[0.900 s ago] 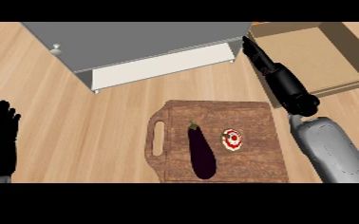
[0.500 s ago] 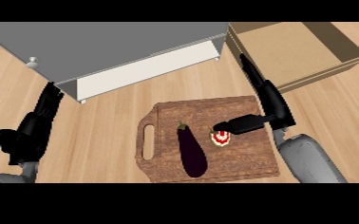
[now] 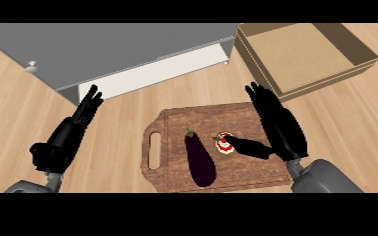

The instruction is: Pick the eggplant from the cutting board and place it in the cardboard box

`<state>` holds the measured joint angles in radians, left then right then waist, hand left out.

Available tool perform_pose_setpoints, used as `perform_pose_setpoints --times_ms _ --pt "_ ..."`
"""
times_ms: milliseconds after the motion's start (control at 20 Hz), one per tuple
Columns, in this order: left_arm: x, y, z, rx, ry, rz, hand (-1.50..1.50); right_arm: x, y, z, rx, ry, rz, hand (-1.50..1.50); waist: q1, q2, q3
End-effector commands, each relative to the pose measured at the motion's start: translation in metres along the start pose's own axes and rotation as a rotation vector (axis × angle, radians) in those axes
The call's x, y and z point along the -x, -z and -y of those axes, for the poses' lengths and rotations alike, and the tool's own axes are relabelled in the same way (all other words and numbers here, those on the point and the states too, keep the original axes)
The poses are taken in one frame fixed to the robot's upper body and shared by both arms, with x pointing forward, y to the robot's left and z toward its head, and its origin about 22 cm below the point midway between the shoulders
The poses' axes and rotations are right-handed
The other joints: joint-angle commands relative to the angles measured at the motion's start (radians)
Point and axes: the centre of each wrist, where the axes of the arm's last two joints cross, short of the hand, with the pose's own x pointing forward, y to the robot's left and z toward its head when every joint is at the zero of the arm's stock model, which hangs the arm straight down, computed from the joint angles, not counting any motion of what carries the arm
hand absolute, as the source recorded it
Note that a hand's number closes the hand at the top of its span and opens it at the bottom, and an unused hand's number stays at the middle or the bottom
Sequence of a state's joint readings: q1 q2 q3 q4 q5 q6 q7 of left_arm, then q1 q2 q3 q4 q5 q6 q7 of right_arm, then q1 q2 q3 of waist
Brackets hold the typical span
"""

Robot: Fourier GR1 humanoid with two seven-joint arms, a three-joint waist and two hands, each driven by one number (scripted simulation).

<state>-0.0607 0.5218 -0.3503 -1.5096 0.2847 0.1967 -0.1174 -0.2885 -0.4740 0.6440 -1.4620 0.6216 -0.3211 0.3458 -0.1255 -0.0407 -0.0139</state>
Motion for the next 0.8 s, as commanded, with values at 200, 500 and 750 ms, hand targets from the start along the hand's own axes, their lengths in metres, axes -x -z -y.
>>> perform_pose_setpoints --times_ms 200,500,750 --pt "-0.024 0.021 0.019 0.075 0.0 0.024 0.0 -0.086 -0.027 0.008 -0.032 -0.241 -0.062 -1.5 0.032 0.004 0.003" --pt "-0.037 0.029 0.028 0.127 0.001 0.042 0.0 -0.164 -0.055 0.016 -0.219 -0.231 -0.219 -1.5 0.08 0.021 0.008" --pt "-0.038 0.032 0.045 0.147 -0.007 0.045 0.0 -0.204 -0.068 0.026 -0.253 -0.191 -0.337 -1.5 0.103 0.03 0.011"
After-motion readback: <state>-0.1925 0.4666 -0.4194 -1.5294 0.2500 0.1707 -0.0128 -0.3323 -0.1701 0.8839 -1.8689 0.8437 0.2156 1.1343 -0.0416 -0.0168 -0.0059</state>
